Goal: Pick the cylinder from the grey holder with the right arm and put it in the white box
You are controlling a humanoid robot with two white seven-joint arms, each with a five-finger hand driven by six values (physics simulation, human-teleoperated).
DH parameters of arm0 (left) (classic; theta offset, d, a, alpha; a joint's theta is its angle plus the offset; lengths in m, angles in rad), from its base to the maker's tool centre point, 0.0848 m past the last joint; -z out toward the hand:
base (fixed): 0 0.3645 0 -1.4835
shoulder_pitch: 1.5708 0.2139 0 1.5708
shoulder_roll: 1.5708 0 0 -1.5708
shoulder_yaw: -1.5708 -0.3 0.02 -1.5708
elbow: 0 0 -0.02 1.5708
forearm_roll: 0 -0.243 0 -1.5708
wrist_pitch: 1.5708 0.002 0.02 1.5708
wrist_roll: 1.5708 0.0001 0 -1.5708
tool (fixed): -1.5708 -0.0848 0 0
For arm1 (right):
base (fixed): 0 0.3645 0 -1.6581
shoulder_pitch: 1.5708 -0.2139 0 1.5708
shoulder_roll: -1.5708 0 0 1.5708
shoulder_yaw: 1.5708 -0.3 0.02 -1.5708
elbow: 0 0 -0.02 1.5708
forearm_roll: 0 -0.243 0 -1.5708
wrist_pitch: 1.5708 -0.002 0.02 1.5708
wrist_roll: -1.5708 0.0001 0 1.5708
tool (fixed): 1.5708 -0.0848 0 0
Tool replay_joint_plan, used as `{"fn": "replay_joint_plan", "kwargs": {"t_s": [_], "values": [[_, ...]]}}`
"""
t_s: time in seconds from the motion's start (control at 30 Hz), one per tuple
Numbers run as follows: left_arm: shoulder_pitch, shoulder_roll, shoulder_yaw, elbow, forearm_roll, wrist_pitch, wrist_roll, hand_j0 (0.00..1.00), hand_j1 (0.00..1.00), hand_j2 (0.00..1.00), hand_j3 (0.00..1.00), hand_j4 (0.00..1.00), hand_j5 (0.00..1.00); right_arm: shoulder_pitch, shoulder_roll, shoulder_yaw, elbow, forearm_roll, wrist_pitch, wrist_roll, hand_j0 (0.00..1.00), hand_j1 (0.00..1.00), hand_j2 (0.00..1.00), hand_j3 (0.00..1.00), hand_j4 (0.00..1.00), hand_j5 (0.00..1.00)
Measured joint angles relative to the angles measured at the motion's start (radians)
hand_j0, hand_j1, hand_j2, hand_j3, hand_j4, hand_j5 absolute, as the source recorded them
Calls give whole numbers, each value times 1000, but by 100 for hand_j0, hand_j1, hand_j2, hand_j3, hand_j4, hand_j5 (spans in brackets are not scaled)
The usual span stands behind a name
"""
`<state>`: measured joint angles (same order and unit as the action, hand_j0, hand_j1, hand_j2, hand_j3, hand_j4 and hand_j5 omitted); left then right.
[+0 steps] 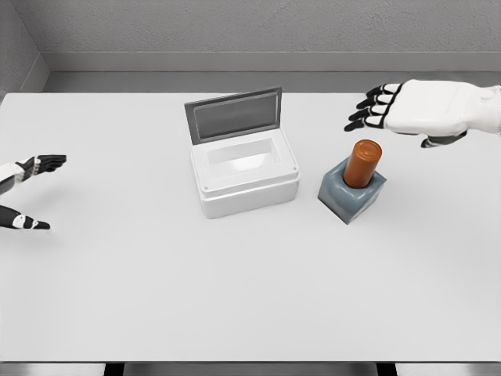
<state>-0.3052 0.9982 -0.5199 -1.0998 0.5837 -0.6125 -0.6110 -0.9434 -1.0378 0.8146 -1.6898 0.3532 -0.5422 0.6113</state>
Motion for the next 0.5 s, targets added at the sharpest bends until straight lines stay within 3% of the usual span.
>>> {"fn": "replay_joint_plan", "kwargs": {"t_s": [0.17,0.5], "values": [[2,-18,-3,-3,34,0,0,100,100,100,100,100,100,-23,45,50,22,9,0,0,100,100,100,100,100,100],[2,-61,-4,-3,14,0,0,100,100,100,100,100,100,-26,98,117,37,36,-3,0,100,100,100,100,100,100]]}}
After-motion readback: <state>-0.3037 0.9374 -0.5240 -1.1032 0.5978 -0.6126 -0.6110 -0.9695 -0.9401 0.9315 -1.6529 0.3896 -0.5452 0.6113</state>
